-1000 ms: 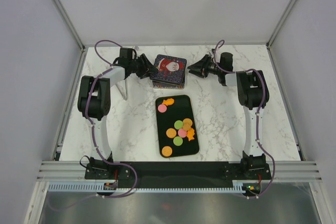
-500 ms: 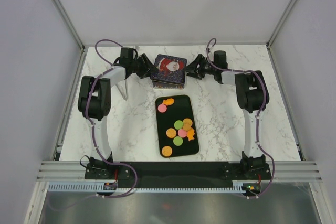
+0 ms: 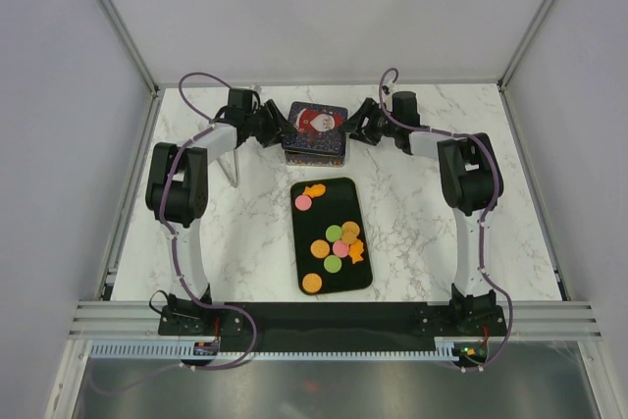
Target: Pack the cookies
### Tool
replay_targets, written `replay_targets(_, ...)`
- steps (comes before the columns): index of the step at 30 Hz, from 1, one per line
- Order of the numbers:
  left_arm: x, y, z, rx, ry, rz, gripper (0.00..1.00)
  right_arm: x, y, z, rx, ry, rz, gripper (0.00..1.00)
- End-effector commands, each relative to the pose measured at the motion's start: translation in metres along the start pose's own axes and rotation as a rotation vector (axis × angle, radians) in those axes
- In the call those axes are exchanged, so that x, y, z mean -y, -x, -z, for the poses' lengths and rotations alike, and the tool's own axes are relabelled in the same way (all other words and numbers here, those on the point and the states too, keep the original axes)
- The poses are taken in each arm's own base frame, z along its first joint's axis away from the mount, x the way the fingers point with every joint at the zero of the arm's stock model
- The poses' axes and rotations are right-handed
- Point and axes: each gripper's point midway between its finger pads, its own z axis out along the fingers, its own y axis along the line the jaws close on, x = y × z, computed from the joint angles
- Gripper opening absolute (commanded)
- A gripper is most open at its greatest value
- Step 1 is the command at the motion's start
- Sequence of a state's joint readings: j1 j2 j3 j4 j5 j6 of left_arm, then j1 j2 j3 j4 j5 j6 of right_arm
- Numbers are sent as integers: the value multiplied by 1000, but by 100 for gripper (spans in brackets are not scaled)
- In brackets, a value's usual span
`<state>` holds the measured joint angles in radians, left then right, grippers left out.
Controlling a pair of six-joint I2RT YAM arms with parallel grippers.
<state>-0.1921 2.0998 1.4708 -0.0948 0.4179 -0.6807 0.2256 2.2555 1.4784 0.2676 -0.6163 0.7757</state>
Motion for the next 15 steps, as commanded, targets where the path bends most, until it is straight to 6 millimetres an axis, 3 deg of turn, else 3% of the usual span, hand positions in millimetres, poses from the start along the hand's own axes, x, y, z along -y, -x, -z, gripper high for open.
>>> replay_targets(1,-8,-10,7,-19,90,-17,59,-23,22,7,77,-11,80,69)
replay_targets(15,-8,-32,5,-54,121,-33,59,-31,10,0,61,-8,78,71)
